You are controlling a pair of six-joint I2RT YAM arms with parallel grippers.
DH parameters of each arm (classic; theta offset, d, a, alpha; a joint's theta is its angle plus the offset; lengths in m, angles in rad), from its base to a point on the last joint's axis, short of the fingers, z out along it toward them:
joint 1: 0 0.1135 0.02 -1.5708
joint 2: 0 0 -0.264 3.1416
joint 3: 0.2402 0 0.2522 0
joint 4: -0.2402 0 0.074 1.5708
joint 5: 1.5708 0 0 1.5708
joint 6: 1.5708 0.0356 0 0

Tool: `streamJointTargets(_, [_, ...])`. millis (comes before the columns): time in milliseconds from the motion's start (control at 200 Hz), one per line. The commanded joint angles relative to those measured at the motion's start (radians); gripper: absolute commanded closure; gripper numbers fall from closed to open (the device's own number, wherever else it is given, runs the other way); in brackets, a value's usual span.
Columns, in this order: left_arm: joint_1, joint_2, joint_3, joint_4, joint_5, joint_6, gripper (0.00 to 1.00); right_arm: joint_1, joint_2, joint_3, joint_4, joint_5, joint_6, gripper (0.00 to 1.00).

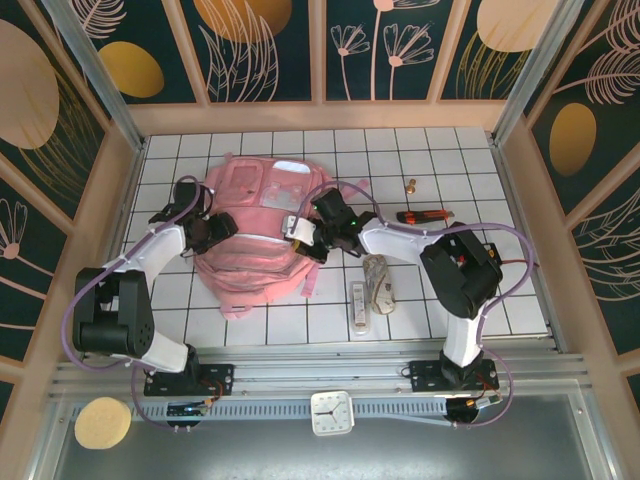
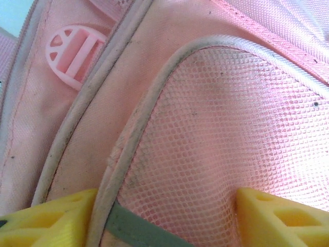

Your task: Pack the student bag

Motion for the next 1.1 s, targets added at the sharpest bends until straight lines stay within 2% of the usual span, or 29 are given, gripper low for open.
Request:
streamJointTargets(0, [-0.016, -0.006, -0.081, 0.041, 0.137, -0.083, 0.49, 0.053, -0.026, 0.027, -0.143, 0.022, 0.059, 1.0])
streamJointTargets(90, [-0.021, -0.04, -0.128, 0.102, 0.157, -0.148, 0.57, 0.073, -0.013, 0.058, -0.184, 0.048, 0.165, 1.0])
streamJointTargets(280, [-0.052, -0.077, -0.134, 0.104, 0.126, -0.156, 0.59, 0.101, -0.028, 0.101, -0.208, -0.016, 0.439, 1.0])
streamJointTargets(440, [-0.072, -0.106, -0.116, 0.074, 0.066, -0.124, 0.59, 0.115, 0.02, 0.212, -0.343, -0.084, 0.622, 1.0])
streamJointTargets(615, [-0.097, -0.158, -0.117, 0.042, -0.015, -0.096, 0.58, 0.117, 0.089, 0.346, -0.503, -0.053, 0.759, 1.0])
streamJointTargets(721, [-0.102, -0.206, -0.102, -0.011, -0.125, -0.068, 0.54, 0.118, 0.072, 0.356, -0.537, -0.027, 0.831, 1.0])
streamJointTargets(826, [-0.102, -0.228, -0.089, -0.037, -0.171, -0.03, 0.54, 0.118, 0.05, 0.344, -0.582, -0.009, 0.895, 1.0])
streamJointTargets(986, [-0.117, -0.233, -0.108, -0.009, -0.157, -0.031, 0.59, 0.137, 0.032, 0.369, -0.626, 0.005, 0.979, 1.0])
streamJointTargets(1096, [-0.162, -0.229, -0.12, 0.029, -0.141, -0.076, 0.65, 0.162, 0.066, 0.418, -0.609, -0.037, 1.053, 1.0])
